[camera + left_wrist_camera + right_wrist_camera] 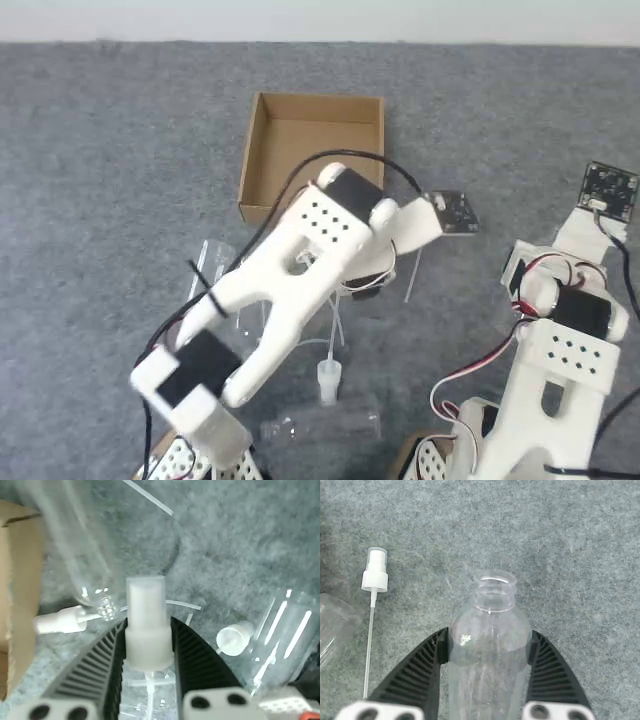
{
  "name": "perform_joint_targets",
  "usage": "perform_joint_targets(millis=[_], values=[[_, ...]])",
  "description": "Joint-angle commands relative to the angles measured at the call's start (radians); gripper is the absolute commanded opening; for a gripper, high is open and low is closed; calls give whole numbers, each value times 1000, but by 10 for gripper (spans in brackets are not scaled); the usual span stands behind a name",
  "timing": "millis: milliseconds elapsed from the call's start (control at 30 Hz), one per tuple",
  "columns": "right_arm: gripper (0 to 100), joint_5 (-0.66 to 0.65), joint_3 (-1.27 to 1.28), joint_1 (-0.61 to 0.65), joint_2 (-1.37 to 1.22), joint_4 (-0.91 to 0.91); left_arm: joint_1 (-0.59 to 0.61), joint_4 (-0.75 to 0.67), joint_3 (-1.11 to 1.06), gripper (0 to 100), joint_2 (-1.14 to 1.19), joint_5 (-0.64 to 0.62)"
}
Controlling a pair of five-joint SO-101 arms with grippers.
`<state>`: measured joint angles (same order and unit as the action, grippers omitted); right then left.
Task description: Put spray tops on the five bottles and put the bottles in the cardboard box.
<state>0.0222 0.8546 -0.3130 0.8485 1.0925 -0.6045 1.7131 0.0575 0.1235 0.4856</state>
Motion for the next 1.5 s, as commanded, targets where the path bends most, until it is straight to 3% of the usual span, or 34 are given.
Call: perform_joint_targets(millis=[0, 567, 1033, 1467], values=[[112, 9, -34, -10, 50, -21, 5, 25, 48, 13, -118, -46], [112, 9, -32, -5, 47, -21, 48, 23, 50, 13, -436, -91], [112, 9, -18, 41, 48, -21, 126, 38, 50, 13, -623, -364], [112, 5, -12, 120, 48, -18, 130, 17, 48, 11, -907, -384]])
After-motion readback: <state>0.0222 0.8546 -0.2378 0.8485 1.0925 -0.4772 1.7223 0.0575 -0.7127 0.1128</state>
